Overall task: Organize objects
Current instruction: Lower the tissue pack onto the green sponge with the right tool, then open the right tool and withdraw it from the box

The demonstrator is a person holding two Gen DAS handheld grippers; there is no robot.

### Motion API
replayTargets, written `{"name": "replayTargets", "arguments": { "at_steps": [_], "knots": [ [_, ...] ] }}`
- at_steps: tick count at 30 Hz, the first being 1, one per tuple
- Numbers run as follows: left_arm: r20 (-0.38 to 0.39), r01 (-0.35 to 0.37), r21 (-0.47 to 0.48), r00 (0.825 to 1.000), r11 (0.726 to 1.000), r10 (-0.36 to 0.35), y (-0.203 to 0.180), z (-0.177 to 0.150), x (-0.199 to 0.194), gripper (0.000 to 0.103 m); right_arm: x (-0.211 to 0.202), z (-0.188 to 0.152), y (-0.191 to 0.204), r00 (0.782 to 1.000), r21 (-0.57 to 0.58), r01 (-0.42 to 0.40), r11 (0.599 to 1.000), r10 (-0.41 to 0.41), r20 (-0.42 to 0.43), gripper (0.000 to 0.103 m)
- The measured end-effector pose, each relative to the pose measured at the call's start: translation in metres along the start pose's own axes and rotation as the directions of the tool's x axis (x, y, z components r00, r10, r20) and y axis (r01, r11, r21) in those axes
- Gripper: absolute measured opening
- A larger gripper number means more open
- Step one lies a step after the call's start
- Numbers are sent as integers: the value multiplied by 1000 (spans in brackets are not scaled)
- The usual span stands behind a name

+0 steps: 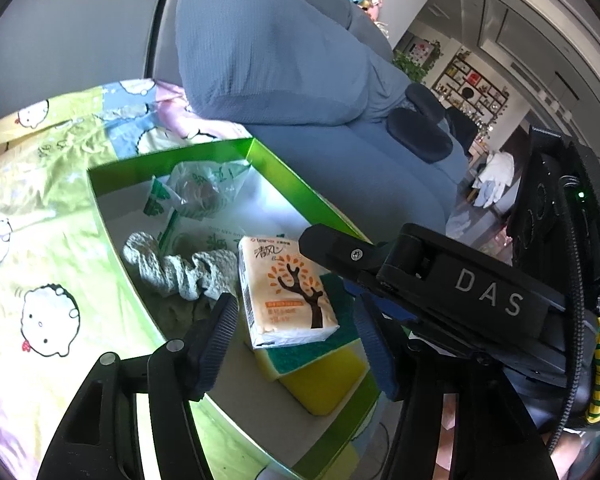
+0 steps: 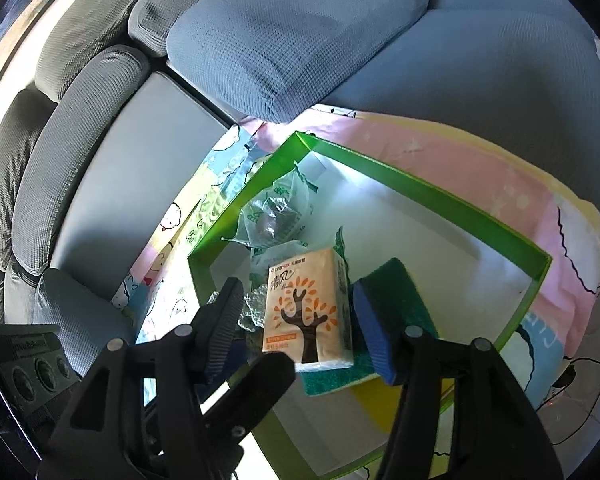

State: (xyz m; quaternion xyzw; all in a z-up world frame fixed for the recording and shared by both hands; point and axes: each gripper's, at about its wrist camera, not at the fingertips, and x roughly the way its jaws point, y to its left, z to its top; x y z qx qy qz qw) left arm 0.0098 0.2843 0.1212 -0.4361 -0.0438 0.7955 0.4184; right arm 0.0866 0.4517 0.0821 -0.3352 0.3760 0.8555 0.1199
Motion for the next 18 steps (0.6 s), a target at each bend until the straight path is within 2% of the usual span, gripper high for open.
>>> {"name": "replayTargets", "arguments": {
  "at_steps": [9,13,18],
  "knots": [
    [19,5,7,1000,1000,-5,-1,3,-7,62,-7,0,2,1000,-12,-10,1000,10,14,62],
    [38,-11,21,999,1000,10,-2,4,-13,67,-13,-1,6,999,-21,-17,1000,18,29,68],
    [60,-16,26,998,1000,15,-2,5,-21,70,-22,-2,10,998,-35,-13,999,15,55,74]
  ]
}}
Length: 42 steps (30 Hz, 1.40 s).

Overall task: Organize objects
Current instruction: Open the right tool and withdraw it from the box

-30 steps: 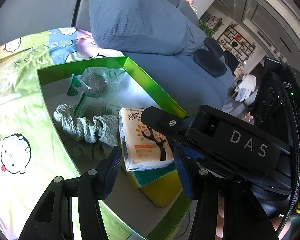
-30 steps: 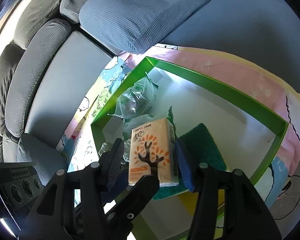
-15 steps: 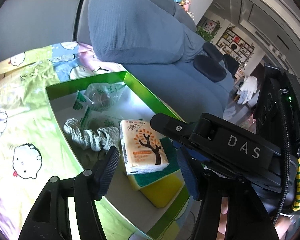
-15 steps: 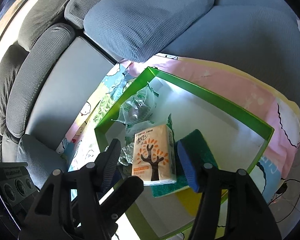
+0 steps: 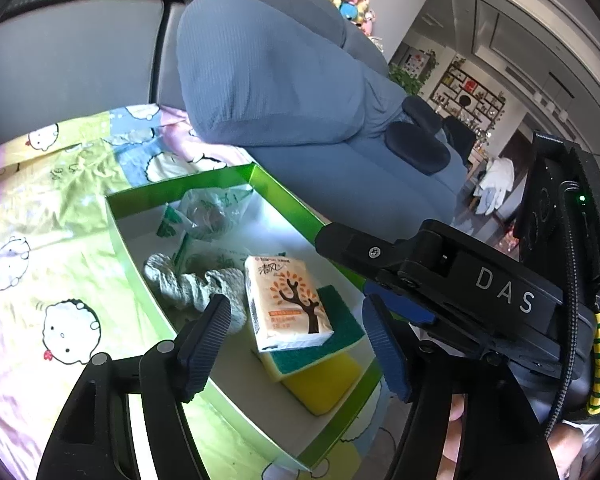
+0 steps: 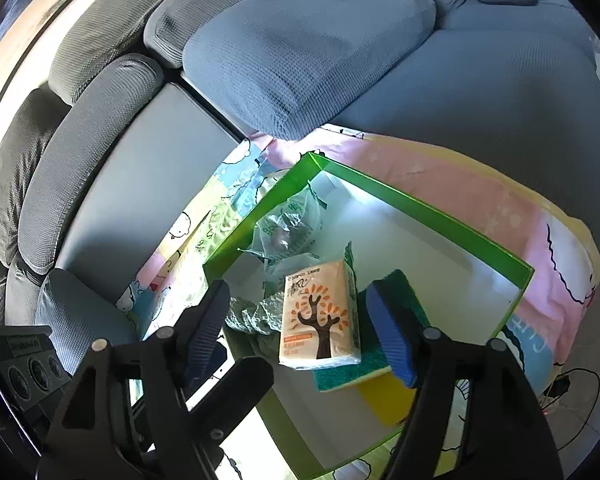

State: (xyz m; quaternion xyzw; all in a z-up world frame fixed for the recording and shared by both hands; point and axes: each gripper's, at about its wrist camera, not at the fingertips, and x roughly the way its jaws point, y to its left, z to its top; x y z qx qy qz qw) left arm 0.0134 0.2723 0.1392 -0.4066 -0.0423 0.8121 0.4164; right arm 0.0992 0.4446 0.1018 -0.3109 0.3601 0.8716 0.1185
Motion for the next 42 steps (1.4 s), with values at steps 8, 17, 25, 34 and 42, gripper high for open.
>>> {"name": "replayTargets", "arguments": {
  "at_steps": [8,17,25,34,42],
  "knots": [
    [17,-5,-5,1000,1000,5,2,3,-12,79,-7,0,3,1000,-2,10,1000,-10,22,79],
    [32,-35,-7,999,999,35,5,3,-26,79,-17,0,9,998,-23,31,999,-29,53,86],
    [29,-80,10,996,997,80,5,-1,-37,79,-22,-2,13,995,-32,71,997,-69,71,87],
    [41,-108,24,993,994,107,6,-4,-52,79,-31,-7,25,991,-77,103,992,-95,96,90],
    [44,-118,30,992,993,117,9,-8,-63,79,-44,-11,35,971,-123,210,970,-192,144,95]
  ]
}}
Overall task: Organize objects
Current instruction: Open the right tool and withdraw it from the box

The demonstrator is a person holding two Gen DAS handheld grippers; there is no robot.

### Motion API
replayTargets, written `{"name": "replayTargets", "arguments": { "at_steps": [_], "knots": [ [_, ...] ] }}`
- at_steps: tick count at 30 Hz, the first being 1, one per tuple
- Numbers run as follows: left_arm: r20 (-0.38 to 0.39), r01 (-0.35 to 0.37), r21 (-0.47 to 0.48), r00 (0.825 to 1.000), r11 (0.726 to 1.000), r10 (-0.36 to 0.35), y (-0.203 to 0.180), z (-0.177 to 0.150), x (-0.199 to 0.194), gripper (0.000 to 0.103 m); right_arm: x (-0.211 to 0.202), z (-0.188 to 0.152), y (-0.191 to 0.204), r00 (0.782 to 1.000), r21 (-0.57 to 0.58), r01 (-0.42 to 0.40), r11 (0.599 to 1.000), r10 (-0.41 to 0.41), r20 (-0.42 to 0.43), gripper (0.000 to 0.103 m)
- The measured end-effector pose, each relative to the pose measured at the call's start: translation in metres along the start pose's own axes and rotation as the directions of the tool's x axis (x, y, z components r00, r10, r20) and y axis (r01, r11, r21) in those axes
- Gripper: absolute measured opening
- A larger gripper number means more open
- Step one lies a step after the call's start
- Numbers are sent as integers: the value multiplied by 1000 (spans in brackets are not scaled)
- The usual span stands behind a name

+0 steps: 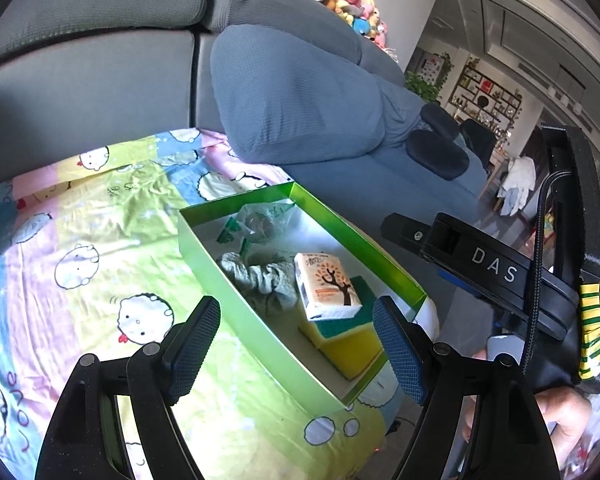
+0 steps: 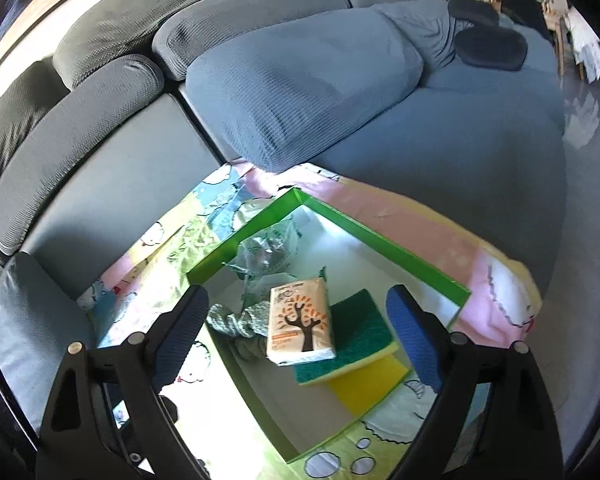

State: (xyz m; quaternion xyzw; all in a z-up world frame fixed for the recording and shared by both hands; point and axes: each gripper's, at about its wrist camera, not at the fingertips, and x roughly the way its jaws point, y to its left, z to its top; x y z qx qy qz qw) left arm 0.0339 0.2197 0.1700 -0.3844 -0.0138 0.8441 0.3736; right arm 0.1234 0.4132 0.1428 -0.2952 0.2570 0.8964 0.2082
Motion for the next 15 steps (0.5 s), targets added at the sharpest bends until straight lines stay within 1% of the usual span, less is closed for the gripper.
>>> {"name": "replayTargets", "arguments": {
  "at_steps": [1,3,6,15],
  "knots": [
    [0,0,-1,1000,1000,0,1,-1,-1,79,-2,0,1,1000,-8,16,1000,-16,7,97],
    [-4,-2,-5,1000,1000,2,3,-2,-3,79,-6,0,2,999,-24,39,999,-39,19,97],
    [-6,-11,-11,1000,1000,11,7,-4,-6,79,-9,-2,5,998,-35,52,998,-51,21,97],
    [5,0,-35,1000,999,0,17,-11,-17,79,-13,-7,17,995,-74,100,992,-99,16,97]
  ]
}}
